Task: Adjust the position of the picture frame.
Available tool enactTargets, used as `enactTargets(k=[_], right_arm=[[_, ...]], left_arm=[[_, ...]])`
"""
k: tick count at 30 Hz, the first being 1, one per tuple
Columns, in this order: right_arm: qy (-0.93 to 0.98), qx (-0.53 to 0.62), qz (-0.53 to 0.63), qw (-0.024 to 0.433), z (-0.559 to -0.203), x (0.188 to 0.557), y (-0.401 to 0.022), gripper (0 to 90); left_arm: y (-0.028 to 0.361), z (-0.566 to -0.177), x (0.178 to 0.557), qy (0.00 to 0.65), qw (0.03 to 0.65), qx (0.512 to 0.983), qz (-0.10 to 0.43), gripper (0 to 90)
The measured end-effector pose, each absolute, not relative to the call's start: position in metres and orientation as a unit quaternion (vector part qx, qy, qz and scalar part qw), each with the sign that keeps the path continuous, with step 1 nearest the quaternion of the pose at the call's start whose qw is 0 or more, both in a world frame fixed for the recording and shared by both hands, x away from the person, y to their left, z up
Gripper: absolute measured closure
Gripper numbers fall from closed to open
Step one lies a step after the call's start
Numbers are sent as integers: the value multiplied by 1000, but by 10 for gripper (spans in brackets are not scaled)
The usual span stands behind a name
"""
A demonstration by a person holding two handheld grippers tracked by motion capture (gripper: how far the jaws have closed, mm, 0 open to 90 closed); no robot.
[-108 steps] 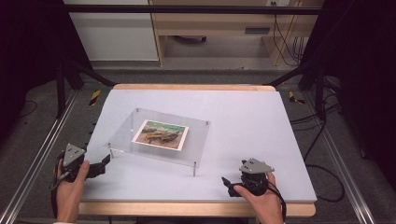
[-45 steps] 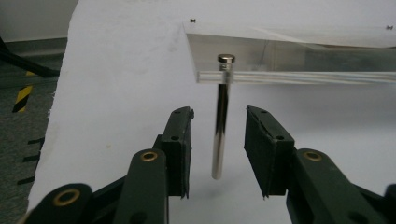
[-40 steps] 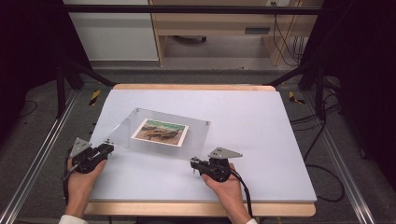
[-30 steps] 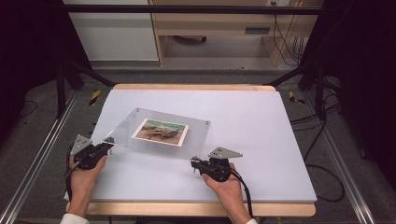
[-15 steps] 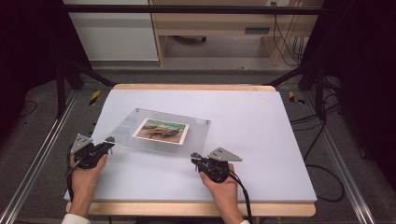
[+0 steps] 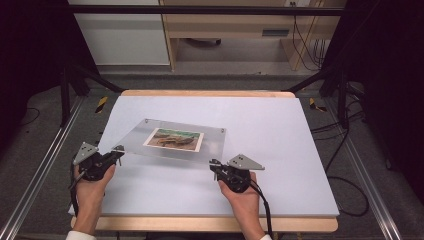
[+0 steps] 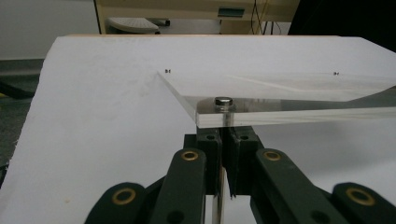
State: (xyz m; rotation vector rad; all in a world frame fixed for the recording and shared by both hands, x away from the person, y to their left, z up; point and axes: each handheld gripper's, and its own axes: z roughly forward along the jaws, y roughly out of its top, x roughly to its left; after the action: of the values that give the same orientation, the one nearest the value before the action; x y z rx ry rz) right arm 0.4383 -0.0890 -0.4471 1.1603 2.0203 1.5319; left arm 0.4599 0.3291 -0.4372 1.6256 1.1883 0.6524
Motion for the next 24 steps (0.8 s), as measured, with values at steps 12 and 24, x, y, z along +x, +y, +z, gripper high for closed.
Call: enactTargets(k=[12,24], right_arm=[[701,419,543,195,-422,439,-126,821],[695,429,542,199,-412,443,-162,821]], left_arm=[[292,-416,448,483,504,661,276,846],[256,-409,452,462,519,657,294,845]])
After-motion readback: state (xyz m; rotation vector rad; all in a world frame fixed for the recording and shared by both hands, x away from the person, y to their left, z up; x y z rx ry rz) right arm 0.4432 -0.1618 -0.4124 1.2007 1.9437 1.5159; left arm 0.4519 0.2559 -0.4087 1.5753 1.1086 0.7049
